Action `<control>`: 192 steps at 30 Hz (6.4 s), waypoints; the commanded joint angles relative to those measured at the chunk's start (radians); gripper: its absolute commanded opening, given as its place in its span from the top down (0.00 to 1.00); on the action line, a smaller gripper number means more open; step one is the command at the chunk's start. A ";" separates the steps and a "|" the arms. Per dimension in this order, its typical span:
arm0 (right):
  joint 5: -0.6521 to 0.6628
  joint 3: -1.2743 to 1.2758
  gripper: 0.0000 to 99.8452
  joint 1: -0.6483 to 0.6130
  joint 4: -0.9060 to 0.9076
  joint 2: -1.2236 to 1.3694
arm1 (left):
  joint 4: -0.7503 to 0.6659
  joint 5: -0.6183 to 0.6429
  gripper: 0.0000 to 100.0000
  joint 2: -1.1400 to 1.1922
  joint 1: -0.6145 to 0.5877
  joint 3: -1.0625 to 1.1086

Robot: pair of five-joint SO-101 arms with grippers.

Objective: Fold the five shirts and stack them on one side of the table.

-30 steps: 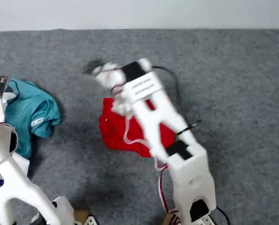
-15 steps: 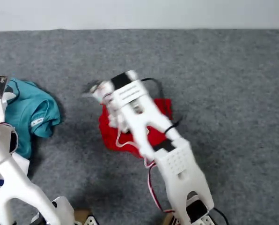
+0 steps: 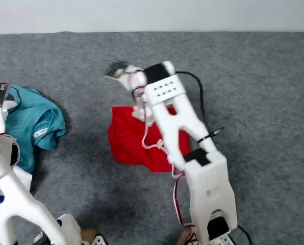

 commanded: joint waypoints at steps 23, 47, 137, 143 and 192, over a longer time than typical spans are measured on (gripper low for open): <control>-0.057 -0.008 0.99 -0.010 0.002 -0.064 | -0.061 -0.009 0.99 -0.032 0.005 -0.007; -0.055 0.077 0.99 -0.216 0.085 -0.245 | -0.066 -0.009 0.99 -0.032 0.006 -0.007; -1.083 0.628 0.61 0.007 0.018 -0.539 | 0.034 0.308 0.99 -0.253 0.054 0.099; -1.134 0.624 0.62 0.007 -0.102 -0.369 | 0.032 0.307 0.99 -0.265 0.054 0.168; -0.219 -0.071 0.99 0.556 0.048 0.031 | -0.003 0.204 0.99 -0.258 0.052 0.179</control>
